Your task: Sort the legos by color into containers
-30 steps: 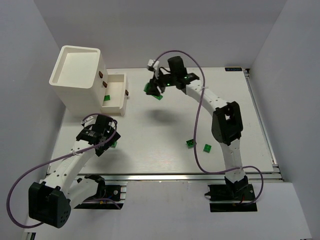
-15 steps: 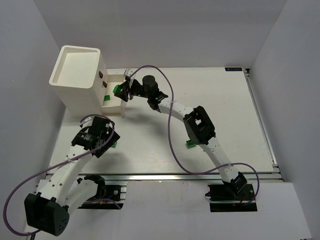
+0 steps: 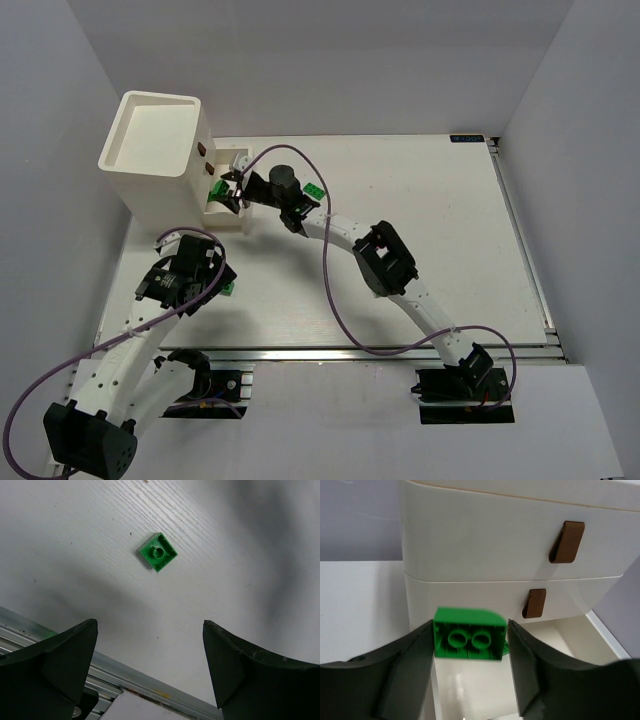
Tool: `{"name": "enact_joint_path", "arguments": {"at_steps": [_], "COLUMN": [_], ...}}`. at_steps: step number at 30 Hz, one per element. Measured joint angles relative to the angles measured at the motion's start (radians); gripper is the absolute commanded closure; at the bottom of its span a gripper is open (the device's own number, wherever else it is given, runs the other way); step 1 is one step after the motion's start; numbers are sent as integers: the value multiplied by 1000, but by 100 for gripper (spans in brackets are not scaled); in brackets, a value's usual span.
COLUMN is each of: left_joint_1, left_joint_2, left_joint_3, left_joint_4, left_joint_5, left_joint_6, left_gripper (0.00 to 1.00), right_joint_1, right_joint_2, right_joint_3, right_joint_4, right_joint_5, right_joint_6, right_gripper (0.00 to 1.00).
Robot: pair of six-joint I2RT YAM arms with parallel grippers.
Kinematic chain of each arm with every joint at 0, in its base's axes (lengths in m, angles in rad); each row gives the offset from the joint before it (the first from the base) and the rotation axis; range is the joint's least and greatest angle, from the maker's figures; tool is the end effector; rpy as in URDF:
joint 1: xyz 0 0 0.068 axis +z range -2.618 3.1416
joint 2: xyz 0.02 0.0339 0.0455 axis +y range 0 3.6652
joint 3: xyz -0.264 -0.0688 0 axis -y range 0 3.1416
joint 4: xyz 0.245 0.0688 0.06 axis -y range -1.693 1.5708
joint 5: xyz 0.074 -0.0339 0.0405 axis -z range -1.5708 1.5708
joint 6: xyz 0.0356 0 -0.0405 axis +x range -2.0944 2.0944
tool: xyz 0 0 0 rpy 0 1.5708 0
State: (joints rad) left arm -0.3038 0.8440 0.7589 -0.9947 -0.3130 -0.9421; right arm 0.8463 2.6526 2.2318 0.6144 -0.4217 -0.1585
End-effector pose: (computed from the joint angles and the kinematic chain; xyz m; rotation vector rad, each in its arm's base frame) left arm 0.1413 -0.0328 0.2546 -0.9011 2.4036 -0.0462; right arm 0.3905 0.4632 0.2127 -0.9952 1.0537 0.8573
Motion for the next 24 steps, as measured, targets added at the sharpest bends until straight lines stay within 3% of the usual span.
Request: {"name": "enact_joint_path", "arguments": {"at_steps": [2,8,10,12,14,15,17,19,20,21,22,24], "left_joint_1": [0,0,0,0,0,0,0,0,0,0,0,2], "left_joint_2": [2,0,-1,2,21,36,87,156,193,227,260,326], "left_joint_3": [0,0,0,0,-1,-2,-8,-15,-20,-26,-32,-46], "left_joint_4": [0,0,4,14,31,41,63,84,100,116,132,178], "left_joint_5": [0,-1,-1,-3,-5,-6,-11,-11,-10,-9,-5,0], "left_joint_6": [9,17,18,15,16,13,6,-5,-15,-22,-32,-54], "left_gripper": [4,6,17,28,44,45,44,32,18,14,11,7], "right_joint_1": [2,3,2,-2,-6,-9,-23,-50,-69,-90,-116,-172], "right_joint_2": [10,25,24,20,-18,-55,-148,-277,-349,-423,-489,-620], "right_joint_3": [5,11,11,8,-42,-84,-180,-298,-362,-426,-477,-564], "right_joint_4": [3,5,10,10,2,-14,-44,-81,-85,-98,-106,-130], "right_joint_5": [5,11,12,14,24,30,41,43,47,41,35,13], "right_joint_6": [-14,-47,-50,-40,-23,-5,27,59,73,88,97,91], "right_gripper": [22,18,23,40,51,58,60,48,39,20,13,11]}}
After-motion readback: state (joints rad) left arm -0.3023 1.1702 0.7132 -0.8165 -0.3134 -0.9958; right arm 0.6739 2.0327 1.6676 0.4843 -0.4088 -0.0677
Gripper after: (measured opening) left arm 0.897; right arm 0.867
